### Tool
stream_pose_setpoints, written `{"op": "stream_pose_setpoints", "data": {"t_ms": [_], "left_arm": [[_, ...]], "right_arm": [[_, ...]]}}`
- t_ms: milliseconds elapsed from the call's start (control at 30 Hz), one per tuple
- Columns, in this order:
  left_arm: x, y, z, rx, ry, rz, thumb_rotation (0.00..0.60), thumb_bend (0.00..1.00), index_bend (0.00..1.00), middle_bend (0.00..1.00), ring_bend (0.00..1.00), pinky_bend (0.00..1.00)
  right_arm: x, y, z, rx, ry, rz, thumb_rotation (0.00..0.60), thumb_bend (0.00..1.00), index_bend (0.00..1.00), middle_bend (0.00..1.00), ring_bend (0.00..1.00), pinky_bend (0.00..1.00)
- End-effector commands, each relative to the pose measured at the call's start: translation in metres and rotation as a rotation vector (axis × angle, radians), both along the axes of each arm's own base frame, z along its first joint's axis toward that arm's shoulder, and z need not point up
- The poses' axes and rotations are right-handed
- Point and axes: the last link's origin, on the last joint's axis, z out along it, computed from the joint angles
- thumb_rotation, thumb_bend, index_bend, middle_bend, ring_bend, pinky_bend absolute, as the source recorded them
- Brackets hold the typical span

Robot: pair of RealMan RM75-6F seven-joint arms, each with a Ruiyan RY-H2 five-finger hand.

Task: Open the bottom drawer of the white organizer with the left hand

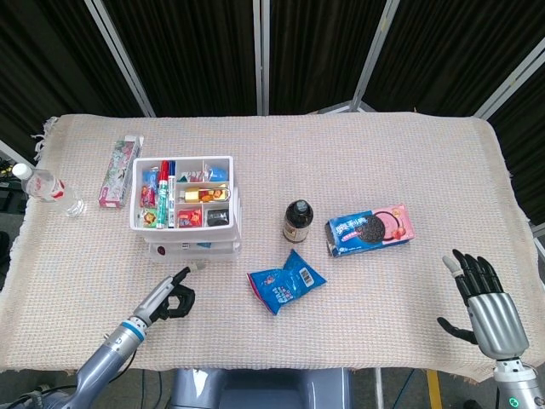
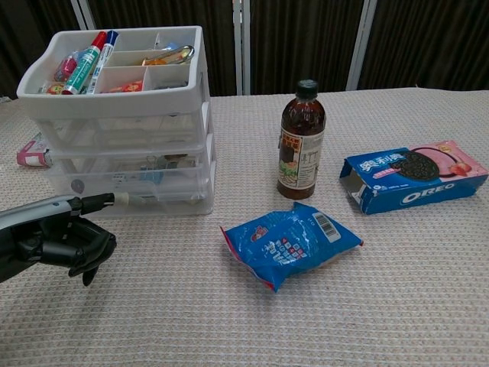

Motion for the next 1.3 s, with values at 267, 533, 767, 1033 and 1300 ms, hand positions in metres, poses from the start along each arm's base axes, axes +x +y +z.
{"op": "stream_pose_setpoints", "data": {"t_ms": [267, 533, 767, 1033, 1300], "left_arm": [[-0.019, -0.031, 0.036, 0.229, 0.216, -0.182, 0.6, 0.73, 0.07, 0.76, 0.76, 0.59], [-0.013, -0.028, 0.071, 0.445, 0.542, -0.244, 0.6, 0.73, 0.08, 0.8, 0.79, 0.6], [-0.014, -0.007, 0.078, 0.426, 0.669, -0.194, 0.6, 0.73, 0.16, 0.84, 0.83, 0.63], [-0.015, 0.009, 0.072, 0.37, 0.726, -0.169, 0.6, 0.73, 0.17, 0.85, 0.84, 0.64], [-0.011, 0.018, 0.062, 0.317, 0.722, -0.171, 0.6, 0.73, 0.16, 0.85, 0.84, 0.64]], "right_arm": [[0.0, 0.001, 0.0, -0.004, 0.002, 0.0, 0.6, 0.02, 0.0, 0.0, 0.0, 0.0], [0.001, 0.001, -0.001, -0.005, 0.004, 0.004, 0.6, 0.02, 0.0, 0.0, 0.0, 0.0], [0.001, 0.002, -0.001, -0.004, 0.005, 0.003, 0.6, 0.02, 0.0, 0.0, 0.0, 0.0], [0.001, 0.001, -0.002, -0.002, 0.008, 0.0, 0.6, 0.02, 0.0, 0.0, 0.0, 0.0], [0.0, 0.001, -0.002, -0.003, 0.007, -0.001, 0.6, 0.02, 0.0, 0.0, 0.0, 0.0]]}}
